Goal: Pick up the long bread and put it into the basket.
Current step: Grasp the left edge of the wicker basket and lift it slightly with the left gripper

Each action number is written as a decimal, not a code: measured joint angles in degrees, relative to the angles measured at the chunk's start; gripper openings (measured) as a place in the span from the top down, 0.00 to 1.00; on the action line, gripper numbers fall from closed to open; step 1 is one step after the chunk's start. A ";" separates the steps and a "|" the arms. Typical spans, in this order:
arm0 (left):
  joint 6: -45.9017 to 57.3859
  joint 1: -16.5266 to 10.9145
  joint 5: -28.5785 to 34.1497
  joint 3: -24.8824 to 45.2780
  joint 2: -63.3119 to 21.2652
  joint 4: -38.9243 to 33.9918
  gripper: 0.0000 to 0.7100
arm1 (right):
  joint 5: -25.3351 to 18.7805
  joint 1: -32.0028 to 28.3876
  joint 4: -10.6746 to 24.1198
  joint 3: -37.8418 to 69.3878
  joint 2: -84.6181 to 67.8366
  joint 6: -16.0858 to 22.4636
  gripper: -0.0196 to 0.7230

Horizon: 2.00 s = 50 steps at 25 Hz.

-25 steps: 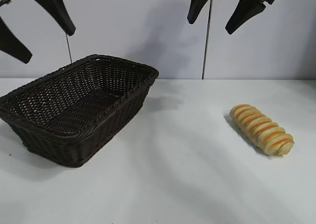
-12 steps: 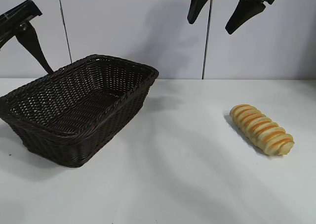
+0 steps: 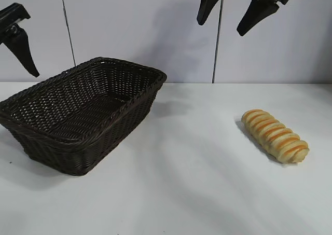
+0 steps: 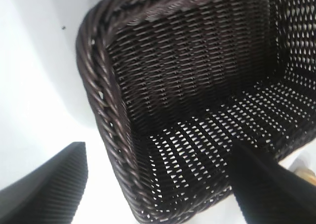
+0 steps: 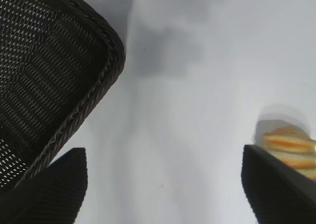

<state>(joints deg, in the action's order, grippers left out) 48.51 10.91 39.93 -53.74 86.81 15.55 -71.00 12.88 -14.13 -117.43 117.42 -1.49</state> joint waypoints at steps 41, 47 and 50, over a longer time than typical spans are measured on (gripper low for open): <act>1.89 1.97 -14.48 2.35 14.09 1.70 0.76 | -0.05 0.00 0.00 0.00 0.00 0.00 0.15; 2.34 1.97 -14.33 2.35 14.09 2.10 0.86 | -0.05 0.00 0.00 0.00 0.00 0.00 0.15; 2.34 1.97 -14.21 2.35 14.09 2.10 0.86 | -0.05 0.00 0.00 0.00 0.00 0.00 0.15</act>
<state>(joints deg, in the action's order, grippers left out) 50.86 12.88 25.71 -51.39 100.90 17.65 -71.06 12.88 -14.13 -117.43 117.42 -1.49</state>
